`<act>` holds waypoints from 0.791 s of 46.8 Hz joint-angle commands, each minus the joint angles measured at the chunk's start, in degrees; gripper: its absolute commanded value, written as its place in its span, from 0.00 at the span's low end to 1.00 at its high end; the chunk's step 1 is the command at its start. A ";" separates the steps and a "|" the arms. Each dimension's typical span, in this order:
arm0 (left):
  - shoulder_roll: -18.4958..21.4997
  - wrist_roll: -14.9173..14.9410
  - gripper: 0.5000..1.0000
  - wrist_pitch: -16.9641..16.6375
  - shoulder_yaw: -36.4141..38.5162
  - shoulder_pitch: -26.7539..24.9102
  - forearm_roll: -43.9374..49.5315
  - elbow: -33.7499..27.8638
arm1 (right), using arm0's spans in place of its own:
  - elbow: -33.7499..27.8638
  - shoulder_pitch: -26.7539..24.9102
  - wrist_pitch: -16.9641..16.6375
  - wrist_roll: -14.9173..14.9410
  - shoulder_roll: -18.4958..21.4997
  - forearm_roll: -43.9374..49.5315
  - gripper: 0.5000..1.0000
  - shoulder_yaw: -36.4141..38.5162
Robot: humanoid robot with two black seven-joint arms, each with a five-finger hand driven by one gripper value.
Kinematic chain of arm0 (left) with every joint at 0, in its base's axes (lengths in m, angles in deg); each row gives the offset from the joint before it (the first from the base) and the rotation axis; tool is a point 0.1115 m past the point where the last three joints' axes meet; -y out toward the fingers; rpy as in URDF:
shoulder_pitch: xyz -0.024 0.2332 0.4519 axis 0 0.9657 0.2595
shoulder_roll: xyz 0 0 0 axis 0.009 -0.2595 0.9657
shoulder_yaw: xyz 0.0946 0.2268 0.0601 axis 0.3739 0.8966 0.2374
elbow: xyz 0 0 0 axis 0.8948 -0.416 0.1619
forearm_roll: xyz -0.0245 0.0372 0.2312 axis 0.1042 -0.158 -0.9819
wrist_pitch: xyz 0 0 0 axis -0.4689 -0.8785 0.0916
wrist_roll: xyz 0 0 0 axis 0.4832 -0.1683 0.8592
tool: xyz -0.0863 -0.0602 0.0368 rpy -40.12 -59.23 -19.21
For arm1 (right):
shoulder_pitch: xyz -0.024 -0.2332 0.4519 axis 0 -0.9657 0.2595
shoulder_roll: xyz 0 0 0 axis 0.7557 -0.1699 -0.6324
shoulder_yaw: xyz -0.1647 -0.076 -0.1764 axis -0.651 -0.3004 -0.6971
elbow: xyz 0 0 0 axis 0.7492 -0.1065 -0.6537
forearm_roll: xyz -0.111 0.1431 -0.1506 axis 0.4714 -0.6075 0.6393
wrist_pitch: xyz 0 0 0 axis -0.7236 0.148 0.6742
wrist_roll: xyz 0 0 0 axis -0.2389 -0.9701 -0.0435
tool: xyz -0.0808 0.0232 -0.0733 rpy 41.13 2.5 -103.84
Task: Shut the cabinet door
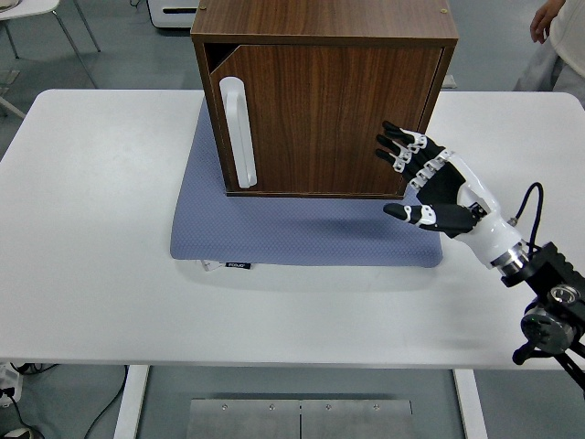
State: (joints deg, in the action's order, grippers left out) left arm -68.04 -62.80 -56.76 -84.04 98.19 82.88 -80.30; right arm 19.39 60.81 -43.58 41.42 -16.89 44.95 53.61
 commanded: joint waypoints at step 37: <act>0.00 -0.03 1.00 0.02 0.00 0.00 0.03 -0.01 | -0.72 -6.10 5.13 0.01 -7.07 -7.46 1.00 6.93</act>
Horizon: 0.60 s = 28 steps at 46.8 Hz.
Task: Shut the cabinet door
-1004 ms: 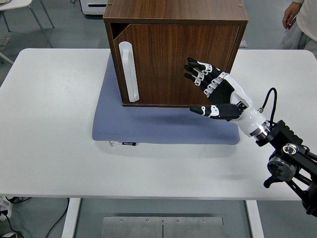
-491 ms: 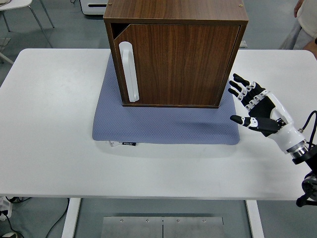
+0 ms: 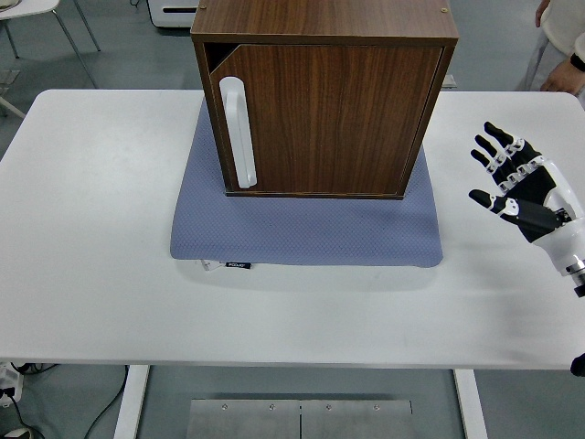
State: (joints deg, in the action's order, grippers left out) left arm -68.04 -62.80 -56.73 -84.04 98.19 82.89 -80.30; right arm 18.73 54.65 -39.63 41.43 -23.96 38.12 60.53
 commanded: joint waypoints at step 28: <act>0.00 -0.04 1.00 -0.01 0.00 0.00 0.02 -0.01 | -0.50 1.73 10.94 0.00 0.44 -7.31 1.00 -0.34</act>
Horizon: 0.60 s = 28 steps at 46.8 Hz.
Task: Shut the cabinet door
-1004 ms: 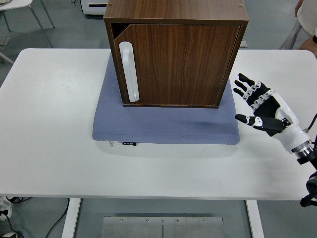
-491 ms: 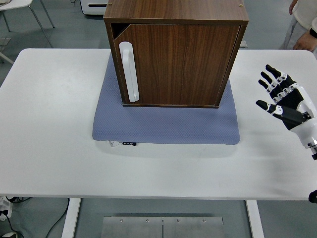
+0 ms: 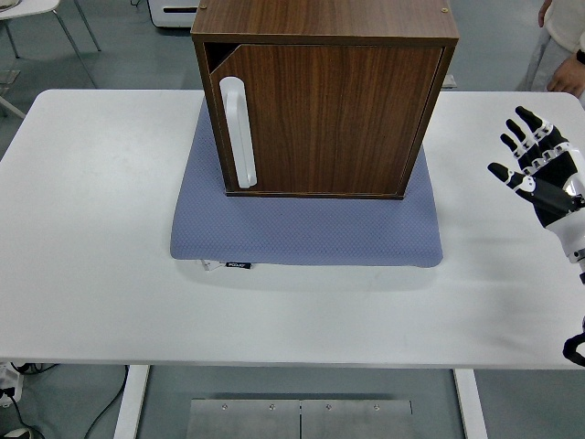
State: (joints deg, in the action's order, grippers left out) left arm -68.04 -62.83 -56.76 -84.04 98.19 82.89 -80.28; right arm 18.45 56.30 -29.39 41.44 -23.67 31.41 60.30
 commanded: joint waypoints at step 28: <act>0.00 0.00 1.00 0.02 0.00 0.00 0.03 -0.03 | -3.47 2.19 1.49 -1.34 3.75 -0.61 1.00 -0.55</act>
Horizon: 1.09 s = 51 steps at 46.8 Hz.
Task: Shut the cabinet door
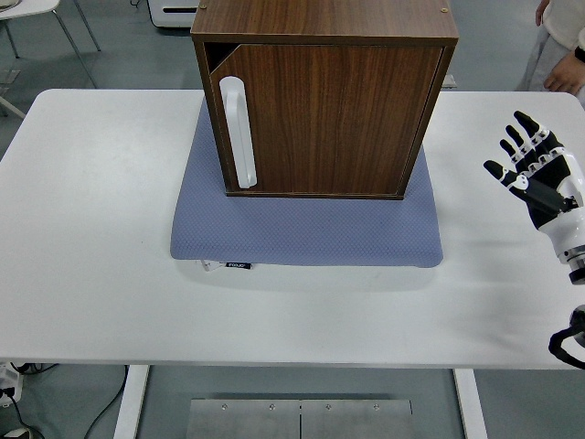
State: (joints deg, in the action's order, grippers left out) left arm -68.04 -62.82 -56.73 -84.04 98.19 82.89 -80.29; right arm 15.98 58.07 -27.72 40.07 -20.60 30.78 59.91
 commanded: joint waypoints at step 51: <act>0.00 -0.01 1.00 -0.01 0.00 0.00 -0.06 -0.02 | -6.54 1.91 -4.92 0.38 0.60 0.28 1.00 -1.22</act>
State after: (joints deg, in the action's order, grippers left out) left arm -68.04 -62.85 -56.75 -84.04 98.18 82.91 -80.30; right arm 9.34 60.39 -32.50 40.25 -19.23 31.04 58.68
